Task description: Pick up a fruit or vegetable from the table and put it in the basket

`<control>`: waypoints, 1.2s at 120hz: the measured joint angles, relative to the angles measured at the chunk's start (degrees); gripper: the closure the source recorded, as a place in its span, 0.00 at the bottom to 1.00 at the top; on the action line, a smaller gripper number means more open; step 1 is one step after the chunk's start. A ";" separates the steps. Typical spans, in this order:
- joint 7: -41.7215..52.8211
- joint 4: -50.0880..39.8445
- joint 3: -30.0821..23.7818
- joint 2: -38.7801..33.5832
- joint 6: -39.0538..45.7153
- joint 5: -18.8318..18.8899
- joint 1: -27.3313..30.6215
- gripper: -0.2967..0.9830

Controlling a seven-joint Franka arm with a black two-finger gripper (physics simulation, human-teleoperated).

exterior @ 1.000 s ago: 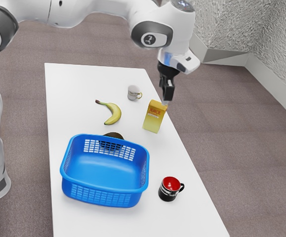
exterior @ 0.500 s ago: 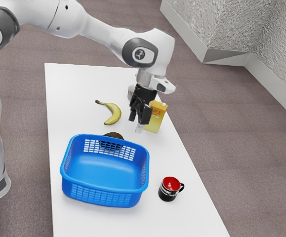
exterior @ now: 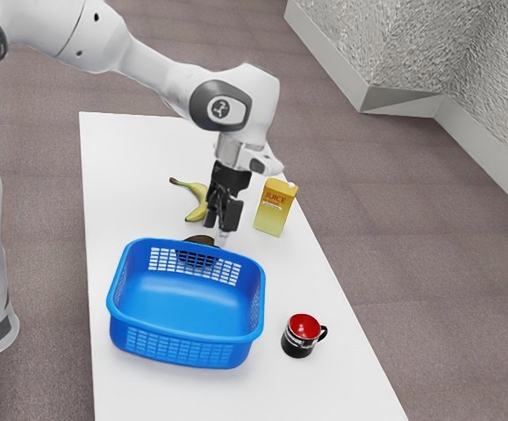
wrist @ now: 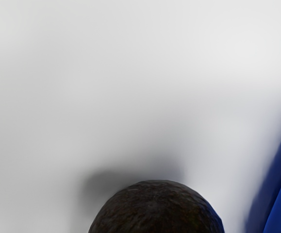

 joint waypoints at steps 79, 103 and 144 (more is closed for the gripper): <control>2.32 -6.43 -0.40 -2.23 3.06 -4.16 -0.09 0.23; 2.65 -7.55 -0.40 -2.71 3.48 -4.51 0.15 0.23; 2.41 -7.91 -0.39 -3.42 3.73 -4.41 0.17 0.48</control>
